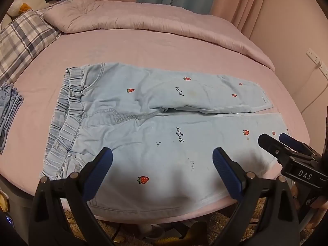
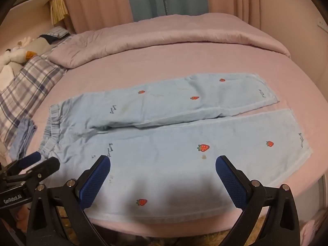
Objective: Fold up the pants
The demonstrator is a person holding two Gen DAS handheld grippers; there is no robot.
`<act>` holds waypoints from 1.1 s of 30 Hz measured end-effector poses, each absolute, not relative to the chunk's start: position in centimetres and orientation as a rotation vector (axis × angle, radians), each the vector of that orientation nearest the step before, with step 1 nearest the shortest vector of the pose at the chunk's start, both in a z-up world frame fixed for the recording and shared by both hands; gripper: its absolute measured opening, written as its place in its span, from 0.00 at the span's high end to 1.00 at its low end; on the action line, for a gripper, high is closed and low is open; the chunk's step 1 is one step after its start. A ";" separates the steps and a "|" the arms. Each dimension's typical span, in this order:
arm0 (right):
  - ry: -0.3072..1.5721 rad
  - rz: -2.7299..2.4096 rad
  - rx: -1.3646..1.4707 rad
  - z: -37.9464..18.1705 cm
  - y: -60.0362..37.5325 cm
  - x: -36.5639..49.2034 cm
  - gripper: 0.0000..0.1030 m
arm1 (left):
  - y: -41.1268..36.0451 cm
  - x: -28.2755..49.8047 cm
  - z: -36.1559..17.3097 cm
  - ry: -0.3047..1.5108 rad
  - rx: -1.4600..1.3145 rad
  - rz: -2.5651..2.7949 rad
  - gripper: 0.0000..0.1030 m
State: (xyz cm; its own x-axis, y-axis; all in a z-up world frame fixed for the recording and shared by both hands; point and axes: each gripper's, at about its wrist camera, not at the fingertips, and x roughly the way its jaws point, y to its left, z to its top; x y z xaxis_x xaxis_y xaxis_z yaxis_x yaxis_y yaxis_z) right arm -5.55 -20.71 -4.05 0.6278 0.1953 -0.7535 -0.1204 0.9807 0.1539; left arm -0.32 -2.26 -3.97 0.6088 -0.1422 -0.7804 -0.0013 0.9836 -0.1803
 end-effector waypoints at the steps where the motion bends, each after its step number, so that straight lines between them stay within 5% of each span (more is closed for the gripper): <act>1: 0.875 0.182 0.091 -4.1 -20.7 -5.5 0.01 | -2.3 -0.3 -4.0 0.915 -0.169 -0.081 0.05; 33: 0.872 0.174 0.097 -4.6 -20.8 -5.2 0.01 | -1.9 -0.5 -4.6 0.936 -0.188 -0.090 0.08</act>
State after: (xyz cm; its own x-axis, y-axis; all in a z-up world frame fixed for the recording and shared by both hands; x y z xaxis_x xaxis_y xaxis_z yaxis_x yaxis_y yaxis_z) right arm -5.21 -20.78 -4.63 0.6301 0.1915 -0.7525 -0.1124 0.9814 0.1555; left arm -0.51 -1.86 -4.63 0.5904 -0.1585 -0.7914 -0.0047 0.9798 -0.1998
